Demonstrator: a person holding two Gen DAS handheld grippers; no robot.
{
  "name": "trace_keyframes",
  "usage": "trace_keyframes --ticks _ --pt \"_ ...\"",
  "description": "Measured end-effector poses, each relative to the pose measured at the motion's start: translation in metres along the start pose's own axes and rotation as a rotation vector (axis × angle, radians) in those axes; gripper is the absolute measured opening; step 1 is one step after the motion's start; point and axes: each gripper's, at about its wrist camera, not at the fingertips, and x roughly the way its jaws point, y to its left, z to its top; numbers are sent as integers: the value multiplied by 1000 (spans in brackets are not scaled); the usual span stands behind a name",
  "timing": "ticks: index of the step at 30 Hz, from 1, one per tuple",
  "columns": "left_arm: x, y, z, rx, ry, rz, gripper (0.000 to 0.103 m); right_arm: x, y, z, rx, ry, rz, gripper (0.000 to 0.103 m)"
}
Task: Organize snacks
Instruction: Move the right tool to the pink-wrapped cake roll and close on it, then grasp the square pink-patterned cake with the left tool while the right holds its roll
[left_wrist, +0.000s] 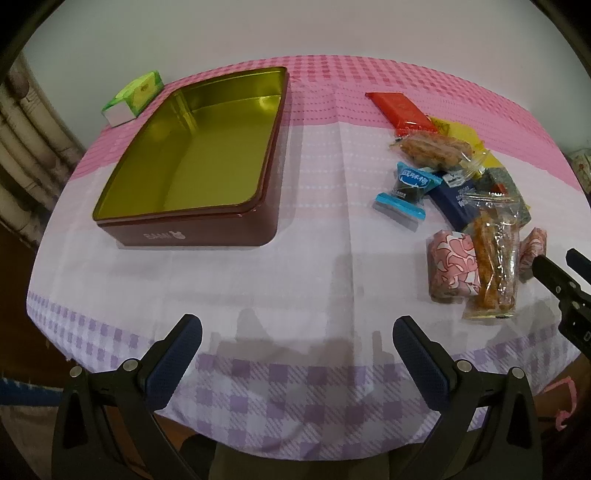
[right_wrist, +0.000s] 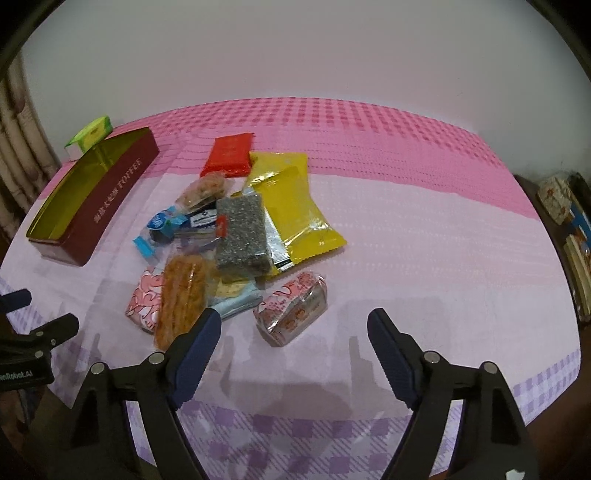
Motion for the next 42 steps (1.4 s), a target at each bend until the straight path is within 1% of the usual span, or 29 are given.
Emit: trace_keyframes --ticks 6,9,11,13,16,18,20,23,26,27,28,29,31,32,38,42 --pt "9 -4 2 19 10 -16 103 11 -1 1 22 21 -26 79" --pt "13 -6 3 27 16 -23 103 16 0 3 21 24 -52 78" --pt "15 -7 3 32 22 -29 103 19 2 5 14 29 -63 68" --pt "17 -8 3 37 25 -35 103 23 2 5 8 42 -72 62" --pt "19 -12 4 48 24 -43 103 25 -4 4 20 48 -76 58" --pt "20 -15 4 59 27 -49 103 25 -7 5 20 54 -88 54" --pt "21 -18 3 71 30 -58 103 26 -10 5 20 63 -95 47" --pt "20 -24 3 97 27 -76 102 30 -15 6 24 78 -97 46" --pt "18 -31 4 122 22 -115 100 35 -20 8 32 89 -95 45" --pt "17 -33 4 129 22 -132 97 35 -22 8 35 90 -92 45" --pt "17 -36 4 137 24 -150 94 35 -23 9 39 91 -83 43" --pt "17 -38 4 142 26 -161 93 35 -25 10 41 95 -70 37" --pt "17 -41 5 147 35 -184 90 35 -27 9 43 102 -56 28" --pt "17 -43 5 150 38 -200 89 35 -28 9 45 107 -50 26" --pt "12 -52 12 160 36 -239 87 34 -31 10 19 115 -46 24" --pt "17 -55 17 137 71 -274 78 33 -35 9 42 115 -30 24"
